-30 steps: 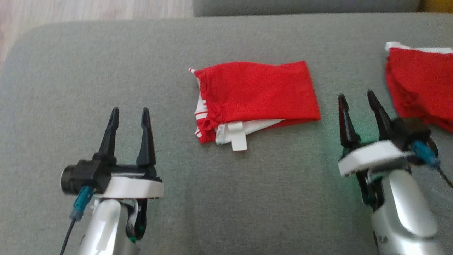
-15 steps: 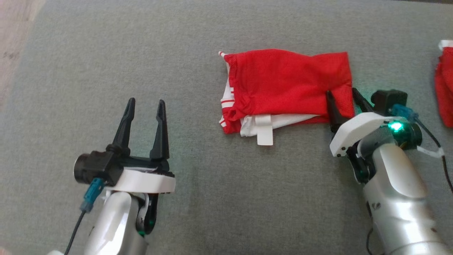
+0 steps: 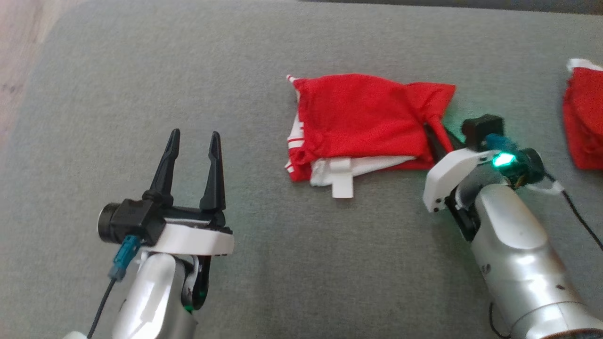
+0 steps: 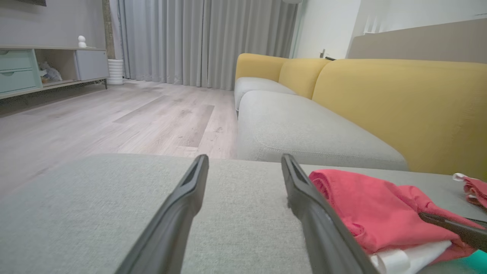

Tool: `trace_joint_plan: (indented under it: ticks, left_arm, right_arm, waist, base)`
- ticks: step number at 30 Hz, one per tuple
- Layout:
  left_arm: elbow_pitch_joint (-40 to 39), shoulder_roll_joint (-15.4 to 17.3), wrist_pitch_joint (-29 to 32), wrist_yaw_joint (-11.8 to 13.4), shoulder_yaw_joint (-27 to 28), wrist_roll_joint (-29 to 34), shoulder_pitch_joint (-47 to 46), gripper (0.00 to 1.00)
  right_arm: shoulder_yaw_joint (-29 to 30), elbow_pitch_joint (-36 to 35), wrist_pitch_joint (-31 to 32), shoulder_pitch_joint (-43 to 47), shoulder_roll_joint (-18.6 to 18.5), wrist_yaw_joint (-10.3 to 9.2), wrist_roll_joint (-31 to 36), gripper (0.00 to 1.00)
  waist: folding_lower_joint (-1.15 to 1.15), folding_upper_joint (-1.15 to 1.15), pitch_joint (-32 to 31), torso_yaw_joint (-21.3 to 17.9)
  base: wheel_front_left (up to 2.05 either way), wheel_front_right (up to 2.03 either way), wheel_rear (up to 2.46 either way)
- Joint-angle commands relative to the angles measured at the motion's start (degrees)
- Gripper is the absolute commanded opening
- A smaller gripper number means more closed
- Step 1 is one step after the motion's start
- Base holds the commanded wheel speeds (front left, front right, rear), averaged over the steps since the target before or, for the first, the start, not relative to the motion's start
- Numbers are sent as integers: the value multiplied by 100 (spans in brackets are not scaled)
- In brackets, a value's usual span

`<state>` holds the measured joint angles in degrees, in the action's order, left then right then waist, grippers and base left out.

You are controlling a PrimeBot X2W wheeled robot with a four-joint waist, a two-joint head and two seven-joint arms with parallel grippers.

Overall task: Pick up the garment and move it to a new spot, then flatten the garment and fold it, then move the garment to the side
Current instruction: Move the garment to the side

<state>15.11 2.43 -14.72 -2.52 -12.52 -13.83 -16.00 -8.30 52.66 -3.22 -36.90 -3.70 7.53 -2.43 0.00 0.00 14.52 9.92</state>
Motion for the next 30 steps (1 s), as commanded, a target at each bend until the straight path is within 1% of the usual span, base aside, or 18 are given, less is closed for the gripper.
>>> trace_joint_plan:
  ticks: [1, 3, 6, 9, 13, 15, 18, 20, 21, 25, 28, 30]
  left_arm:
    - [-194, 45, -28, 5, 189, 59, -72, 100]
    - [-226, 45, -28, 6, 156, 71, -50, 100]
    - [-275, 45, -28, 25, 75, 65, -7, 100]
    - [-334, 45, -28, 53, 11, 80, 59, 100]
    - [-416, 45, -28, 74, 13, 135, 66, 100]
    - [-469, 45, -28, 70, 63, 184, 36, 100]
    - [-485, 49, -28, -16, 88, 270, -51, 100]
    - [-489, 48, -28, -53, 112, 306, -125, 100]
    - [-489, 48, -28, -53, 112, 306, -125, 100]
    - [-497, 48, -28, -101, 175, 316, -204, 100]
    - [-429, 47, -28, -146, 163, 308, -228, 100]
    - [-414, 46, -28, -172, 139, 305, -261, 100]
  right_arm:
    - [-239, -142, -127, 4, 82, -4, 200, 0]
    - [-299, -213, -237, 46, 81, -4, 459, 0]
    - [-236, -403, -363, 123, 29, -4, 807, 0]
    - [-241, -656, -398, 210, -67, -4, 1021, 0]
    - [-310, -1123, -248, 171, -382, -4, 1115, 0]
    - [-283, -1371, -96, 62, -599, -4, 1054, 0]
    - [-240, -1683, 147, -105, -1056, -4, 1026, 0]
    - [-198, -1870, 310, -181, -1384, -4, 995, 0]
    - [-198, -1870, 310, -181, -1384, -4, 995, 0]
    - [-61, -2210, 624, -304, -2035, -4, 911, 0]
    - [38, -2285, 919, -284, -2546, -4, 1043, 0]
    - [140, -2291, 1075, -222, -2795, -4, 1083, 0]
  waist:
    - [0, 0, -147, -168]
    - [0, 0, -249, -292]
    - [0, 0, -383, -495]
    - [0, 0, -501, -731]
    - [0, 0, -479, -1027]
    - [0, 0, -374, -1166]
    - [0, 0, -198, -1247]
    - [0, 0, -81, -1251]
    - [0, 0, -81, -1251]
    - [0, 0, 143, -1234]
    - [0, 0, 278, -1192]
    - [0, 0, 363, -1148]
  base:
    - [0, 0, 0]
    - [0, 0, 0]
    - [0, 0, 0]
    - [0, 0, 0]
    - [0, 0, 0]
    - [0, 0, 0]
    - [0, 0, 0]
    - [0, 0, 0]
    - [0, 0, 0]
    - [0, 0, 0]
    - [0, 0, 0]
    - [0, 0, 0]
